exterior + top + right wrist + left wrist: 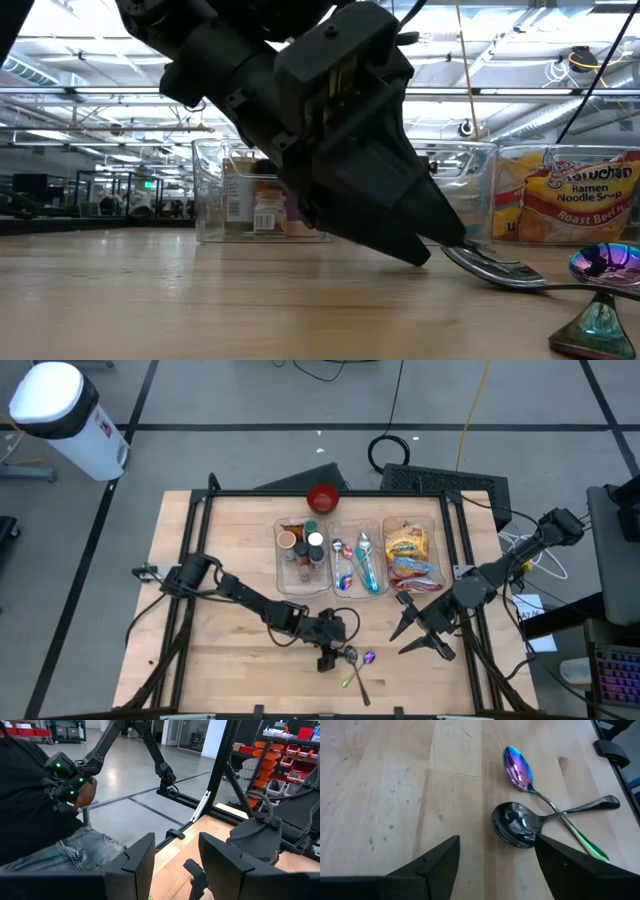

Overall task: Pick & Place Food Item
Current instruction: Put the black spoon into the middle transparent bin

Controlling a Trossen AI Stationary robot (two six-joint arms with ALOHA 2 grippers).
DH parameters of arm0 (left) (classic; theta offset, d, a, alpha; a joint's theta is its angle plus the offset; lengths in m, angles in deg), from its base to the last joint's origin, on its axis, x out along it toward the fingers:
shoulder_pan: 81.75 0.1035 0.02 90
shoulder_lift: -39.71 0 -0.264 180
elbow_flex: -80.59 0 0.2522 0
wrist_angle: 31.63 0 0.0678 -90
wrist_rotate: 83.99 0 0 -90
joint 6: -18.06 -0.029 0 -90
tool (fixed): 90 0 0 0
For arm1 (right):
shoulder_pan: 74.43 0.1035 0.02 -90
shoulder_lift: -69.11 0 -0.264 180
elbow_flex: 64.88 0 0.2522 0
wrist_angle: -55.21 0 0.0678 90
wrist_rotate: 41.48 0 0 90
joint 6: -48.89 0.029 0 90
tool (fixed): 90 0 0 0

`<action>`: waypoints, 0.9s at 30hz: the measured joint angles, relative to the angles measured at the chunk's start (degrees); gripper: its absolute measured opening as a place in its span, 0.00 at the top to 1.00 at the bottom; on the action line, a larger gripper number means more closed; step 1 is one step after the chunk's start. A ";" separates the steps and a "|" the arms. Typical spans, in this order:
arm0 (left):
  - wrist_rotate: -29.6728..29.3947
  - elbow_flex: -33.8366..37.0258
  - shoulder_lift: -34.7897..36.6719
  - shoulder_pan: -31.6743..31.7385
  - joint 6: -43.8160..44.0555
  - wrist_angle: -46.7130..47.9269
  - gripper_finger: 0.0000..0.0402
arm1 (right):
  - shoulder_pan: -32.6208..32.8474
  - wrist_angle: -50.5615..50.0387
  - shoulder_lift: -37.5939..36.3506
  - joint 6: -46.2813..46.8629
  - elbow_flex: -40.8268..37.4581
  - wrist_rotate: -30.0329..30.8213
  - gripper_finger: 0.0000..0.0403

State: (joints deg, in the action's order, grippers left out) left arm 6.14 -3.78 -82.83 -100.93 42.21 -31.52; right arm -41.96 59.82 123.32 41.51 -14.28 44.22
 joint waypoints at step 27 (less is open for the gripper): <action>-0.66 -0.02 -0.20 0.58 4.67 -2.68 0.54 | 0.00 -0.22 0.00 -1.27 0.00 0.02 0.66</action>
State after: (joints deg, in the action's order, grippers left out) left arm 5.48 -3.80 -83.03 -100.34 46.88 -34.20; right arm -41.96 59.60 123.32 40.25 -14.28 44.24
